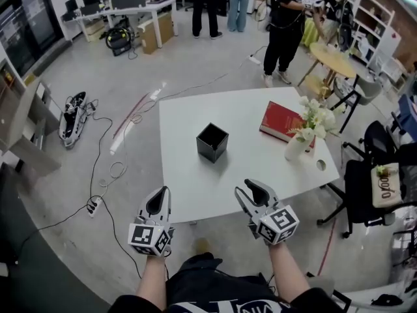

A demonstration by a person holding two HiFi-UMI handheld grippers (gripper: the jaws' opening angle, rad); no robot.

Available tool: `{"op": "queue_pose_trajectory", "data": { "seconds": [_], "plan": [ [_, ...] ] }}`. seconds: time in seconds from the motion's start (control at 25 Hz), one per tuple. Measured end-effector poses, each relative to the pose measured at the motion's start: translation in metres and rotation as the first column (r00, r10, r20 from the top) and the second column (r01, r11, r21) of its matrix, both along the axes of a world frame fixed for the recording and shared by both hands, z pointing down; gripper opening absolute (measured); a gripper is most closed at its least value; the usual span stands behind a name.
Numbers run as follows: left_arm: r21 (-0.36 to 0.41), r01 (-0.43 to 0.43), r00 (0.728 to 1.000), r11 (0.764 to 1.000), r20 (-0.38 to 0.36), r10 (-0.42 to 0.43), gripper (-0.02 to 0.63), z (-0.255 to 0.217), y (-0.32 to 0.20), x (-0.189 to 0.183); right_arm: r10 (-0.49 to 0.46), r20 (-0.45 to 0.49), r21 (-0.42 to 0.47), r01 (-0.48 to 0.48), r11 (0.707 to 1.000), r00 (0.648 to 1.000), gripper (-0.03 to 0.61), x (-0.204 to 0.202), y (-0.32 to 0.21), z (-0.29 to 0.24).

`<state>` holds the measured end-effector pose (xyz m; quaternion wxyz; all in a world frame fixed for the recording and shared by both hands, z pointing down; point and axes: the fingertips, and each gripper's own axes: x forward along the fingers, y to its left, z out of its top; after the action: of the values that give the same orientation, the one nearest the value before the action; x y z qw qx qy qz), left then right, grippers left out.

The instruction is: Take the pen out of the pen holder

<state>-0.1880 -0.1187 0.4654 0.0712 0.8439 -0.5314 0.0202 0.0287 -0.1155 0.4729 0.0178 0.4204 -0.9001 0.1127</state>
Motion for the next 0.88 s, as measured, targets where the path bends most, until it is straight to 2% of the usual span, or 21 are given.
{"op": "queue_pose_trajectory", "data": {
  "seconds": [0.24,0.52,0.88],
  "plan": [
    [0.002,-0.048,0.999,0.999,-0.018,0.049,-0.002,0.006,-0.036,0.000,0.021,-0.017,0.000,-0.021,1.000,1.000,0.163,-0.011,-0.029,0.004],
    [-0.027,-0.093,0.995,0.995,-0.036,0.092,-0.002,0.020,-0.052,0.009,0.023,-0.072,-0.007,-0.023,1.000,0.997,0.163,-0.014,-0.048,0.006],
    [-0.058,-0.108,0.994,0.992,-0.026,0.106,-0.002,0.029,-0.084,0.018,-0.044,-0.113,-0.009,0.043,0.999,0.993,0.164,-0.034,-0.092,0.013]
  ]
}}
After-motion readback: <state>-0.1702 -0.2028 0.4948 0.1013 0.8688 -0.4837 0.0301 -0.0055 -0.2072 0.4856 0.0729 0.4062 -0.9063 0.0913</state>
